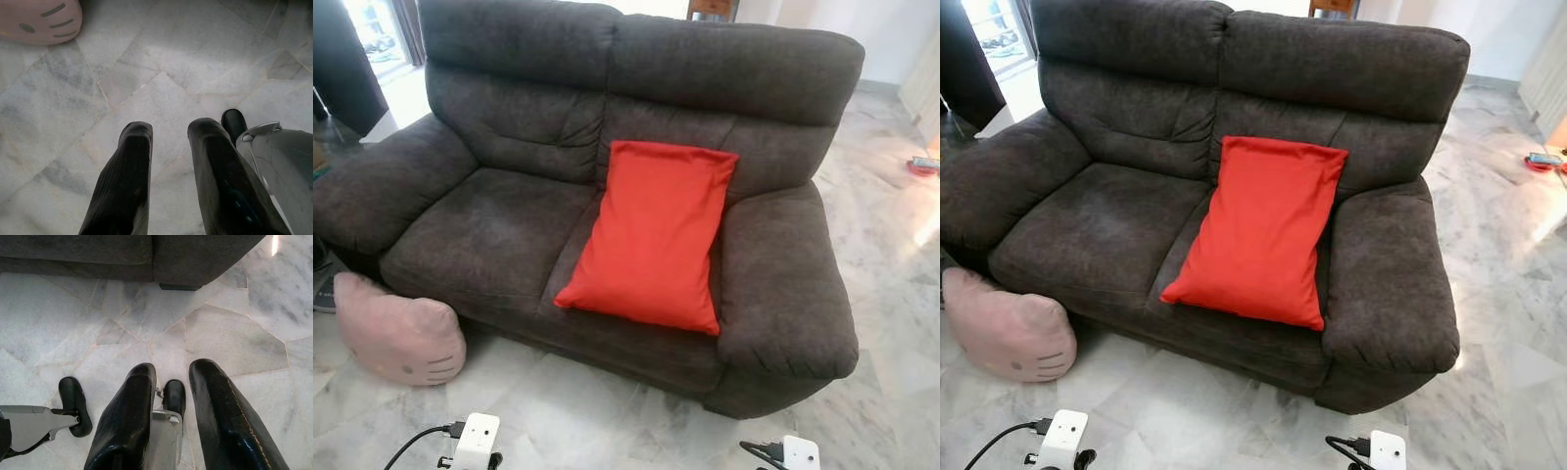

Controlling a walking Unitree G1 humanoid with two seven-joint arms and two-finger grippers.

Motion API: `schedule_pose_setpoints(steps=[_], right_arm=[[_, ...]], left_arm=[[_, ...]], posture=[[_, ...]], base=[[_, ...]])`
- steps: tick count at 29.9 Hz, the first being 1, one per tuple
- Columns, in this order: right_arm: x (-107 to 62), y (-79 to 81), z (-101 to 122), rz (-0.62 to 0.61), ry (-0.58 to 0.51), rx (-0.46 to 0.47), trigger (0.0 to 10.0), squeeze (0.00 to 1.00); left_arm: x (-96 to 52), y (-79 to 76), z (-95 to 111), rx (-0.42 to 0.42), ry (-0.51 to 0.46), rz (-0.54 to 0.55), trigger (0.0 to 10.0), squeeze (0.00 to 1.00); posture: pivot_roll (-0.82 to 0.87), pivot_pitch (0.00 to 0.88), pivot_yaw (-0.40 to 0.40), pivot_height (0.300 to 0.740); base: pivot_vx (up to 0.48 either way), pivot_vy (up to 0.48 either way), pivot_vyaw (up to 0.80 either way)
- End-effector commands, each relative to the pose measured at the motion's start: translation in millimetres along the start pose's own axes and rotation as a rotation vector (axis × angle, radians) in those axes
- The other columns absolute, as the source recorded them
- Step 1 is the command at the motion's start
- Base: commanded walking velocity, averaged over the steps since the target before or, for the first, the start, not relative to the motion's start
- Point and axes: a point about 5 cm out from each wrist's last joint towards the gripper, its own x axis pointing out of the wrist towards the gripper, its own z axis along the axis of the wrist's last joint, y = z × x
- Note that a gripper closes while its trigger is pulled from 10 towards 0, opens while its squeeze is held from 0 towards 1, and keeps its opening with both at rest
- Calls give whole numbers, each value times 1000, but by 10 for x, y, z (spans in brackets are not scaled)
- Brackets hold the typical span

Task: Move the pillow to the sofa from floor

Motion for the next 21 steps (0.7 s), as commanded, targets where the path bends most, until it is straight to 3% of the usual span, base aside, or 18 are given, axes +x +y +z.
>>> schedule_pose_setpoints(steps=[1,21], right_arm=[[-9,-25,-23,-4,7,1,10000,0],[-10,-32,-21,-3,6,-2,10000,0]], left_arm=[[-4,-3,-16,-1,1,-4,10000,0],[-5,-3,-21,0,4,0,10000,0]], posture=[[77,39,-13,740],[74,31,-17,740]], base=[[0,285,0],[0,322,0]])
